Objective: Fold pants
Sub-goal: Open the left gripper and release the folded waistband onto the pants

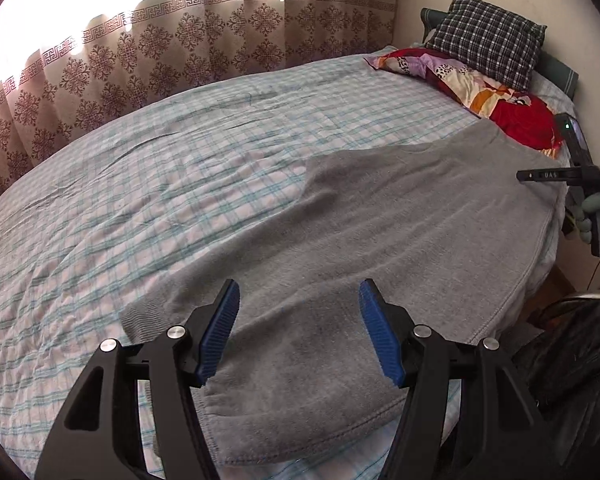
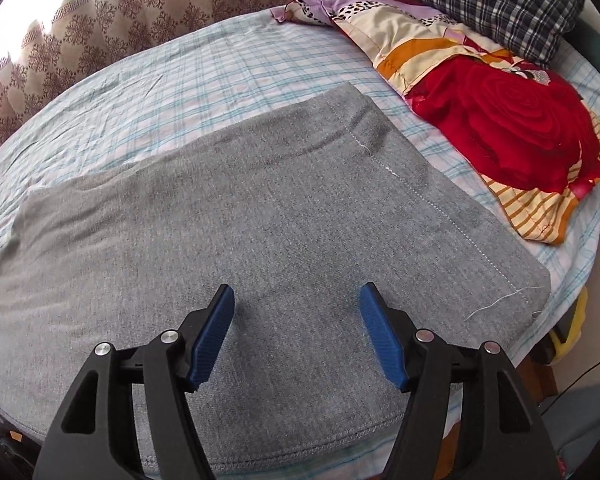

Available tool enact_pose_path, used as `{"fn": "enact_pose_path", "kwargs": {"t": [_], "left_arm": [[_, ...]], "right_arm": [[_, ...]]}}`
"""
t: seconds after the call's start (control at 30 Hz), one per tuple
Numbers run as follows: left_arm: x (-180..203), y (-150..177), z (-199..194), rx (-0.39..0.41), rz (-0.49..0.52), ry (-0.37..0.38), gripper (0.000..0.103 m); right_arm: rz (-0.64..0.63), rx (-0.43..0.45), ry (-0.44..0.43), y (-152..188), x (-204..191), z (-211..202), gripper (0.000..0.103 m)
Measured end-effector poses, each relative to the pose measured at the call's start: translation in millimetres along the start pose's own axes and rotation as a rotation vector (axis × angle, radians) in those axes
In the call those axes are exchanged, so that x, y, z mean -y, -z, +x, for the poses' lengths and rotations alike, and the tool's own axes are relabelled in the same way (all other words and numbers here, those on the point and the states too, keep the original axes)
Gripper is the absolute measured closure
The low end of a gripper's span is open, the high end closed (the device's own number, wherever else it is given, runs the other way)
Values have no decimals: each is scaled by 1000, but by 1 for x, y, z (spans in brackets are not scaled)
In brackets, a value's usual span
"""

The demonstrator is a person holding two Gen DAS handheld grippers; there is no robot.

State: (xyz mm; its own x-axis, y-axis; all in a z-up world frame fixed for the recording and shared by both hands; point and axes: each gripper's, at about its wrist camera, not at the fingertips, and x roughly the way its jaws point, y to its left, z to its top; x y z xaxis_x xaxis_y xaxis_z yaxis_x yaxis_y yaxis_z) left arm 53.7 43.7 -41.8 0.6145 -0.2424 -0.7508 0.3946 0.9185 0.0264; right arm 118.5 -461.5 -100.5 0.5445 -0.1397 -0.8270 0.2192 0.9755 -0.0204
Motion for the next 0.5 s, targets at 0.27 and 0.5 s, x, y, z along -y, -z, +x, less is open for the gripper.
{"fn": "enact_pose_path", "kwargs": {"t": [0.27,0.5], "left_arm": [[9,37,49,-151,11,3,36],[21,8,46,-184,57,-10,35]], "right_arm": [[-48,-29,-43,6,12,11,37],[25,18,-113,3,29,-6,36]]}}
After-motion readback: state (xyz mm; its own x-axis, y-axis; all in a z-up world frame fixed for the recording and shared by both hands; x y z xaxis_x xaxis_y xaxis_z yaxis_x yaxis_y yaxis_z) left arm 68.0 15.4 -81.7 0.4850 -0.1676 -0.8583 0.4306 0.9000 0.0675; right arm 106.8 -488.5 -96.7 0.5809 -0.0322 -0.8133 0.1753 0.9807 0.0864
